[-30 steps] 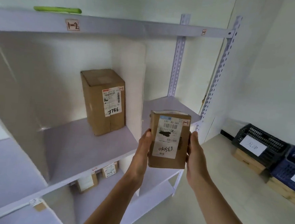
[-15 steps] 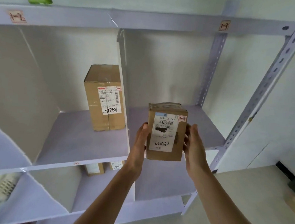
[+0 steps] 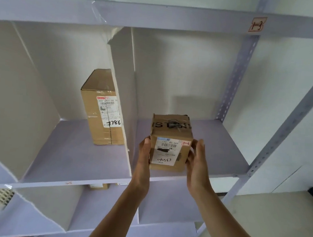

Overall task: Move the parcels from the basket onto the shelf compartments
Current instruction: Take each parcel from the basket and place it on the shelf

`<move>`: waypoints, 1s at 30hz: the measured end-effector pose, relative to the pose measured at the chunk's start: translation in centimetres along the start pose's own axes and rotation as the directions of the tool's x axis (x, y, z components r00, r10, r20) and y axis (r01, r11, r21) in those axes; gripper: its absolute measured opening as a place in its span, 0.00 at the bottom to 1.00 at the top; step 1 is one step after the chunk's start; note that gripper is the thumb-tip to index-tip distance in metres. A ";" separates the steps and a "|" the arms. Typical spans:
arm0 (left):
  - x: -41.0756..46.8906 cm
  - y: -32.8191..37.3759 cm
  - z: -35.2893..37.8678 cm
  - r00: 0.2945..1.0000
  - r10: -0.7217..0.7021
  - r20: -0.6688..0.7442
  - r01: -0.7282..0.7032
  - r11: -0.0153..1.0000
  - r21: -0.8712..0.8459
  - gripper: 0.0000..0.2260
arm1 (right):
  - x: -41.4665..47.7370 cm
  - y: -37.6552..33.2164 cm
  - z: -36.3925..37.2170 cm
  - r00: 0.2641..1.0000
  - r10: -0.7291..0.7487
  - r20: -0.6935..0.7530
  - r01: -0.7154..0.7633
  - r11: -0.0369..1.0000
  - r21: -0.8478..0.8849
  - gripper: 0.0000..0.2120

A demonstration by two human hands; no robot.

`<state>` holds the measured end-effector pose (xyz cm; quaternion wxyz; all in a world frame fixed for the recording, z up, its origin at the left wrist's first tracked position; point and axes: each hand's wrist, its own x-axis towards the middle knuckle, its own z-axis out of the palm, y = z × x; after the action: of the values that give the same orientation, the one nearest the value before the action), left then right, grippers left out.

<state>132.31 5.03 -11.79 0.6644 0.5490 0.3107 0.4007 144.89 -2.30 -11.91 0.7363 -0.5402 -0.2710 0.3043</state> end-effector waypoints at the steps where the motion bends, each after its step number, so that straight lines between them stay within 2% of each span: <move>1: 0.5 -0.3 0.0 1.000 0.009 -0.001 -0.009 1.000 -0.002 0.36 | 0.5 0.2 0.1 1.000 -0.005 0.008 0.005 1.000 -0.013 0.52; 4: 2.1 -0.6 0.0 1.000 0.031 0.003 -0.031 0.999 0.008 0.34 | 2.2 0.5 0.5 0.999 -0.014 0.033 0.015 1.000 -0.011 0.38; 6: 3.5 -0.6 0.1 0.999 0.045 0.002 -0.045 0.999 -0.001 0.33 | 3.4 0.5 0.8 0.999 -0.002 0.045 0.002 1.000 -0.002 0.33; 15: 8.8 -0.4 1.1 0.995 0.092 -0.038 -0.092 0.996 0.003 0.25 | 9.7 0.5 2.4 0.995 0.020 0.102 -0.018 0.999 -0.028 0.31; 20: 12.4 -0.1 1.6 0.988 0.137 -0.074 -0.135 0.990 0.038 0.17 | 13.2 0.4 3.1 0.990 0.015 0.142 -0.008 0.999 -0.049 0.27; 22: 13.6 -0.4 1.7 0.987 0.123 -0.102 -0.117 0.991 0.062 0.21 | 14.6 0.4 3.3 0.986 0.019 0.169 -0.010 0.999 -0.051 0.25; 26: 15.8 -1.4 1.7 0.982 0.106 -0.159 -0.095 0.993 0.074 0.35 | 16.7 0.7 3.4 0.981 0.047 0.188 -0.039 0.998 -0.048 0.28; 30: 17.1 -1.4 1.9 0.974 0.096 -0.203 -0.073 0.990 0.118 0.37 | 17.9 0.9 3.7 0.976 0.042 0.213 -0.034 0.999 -0.039 0.25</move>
<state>142.48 19.00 -12.28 0.5793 0.5526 0.3765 0.4662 154.06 13.52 -10.52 0.6873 -0.5221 -0.3437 0.3700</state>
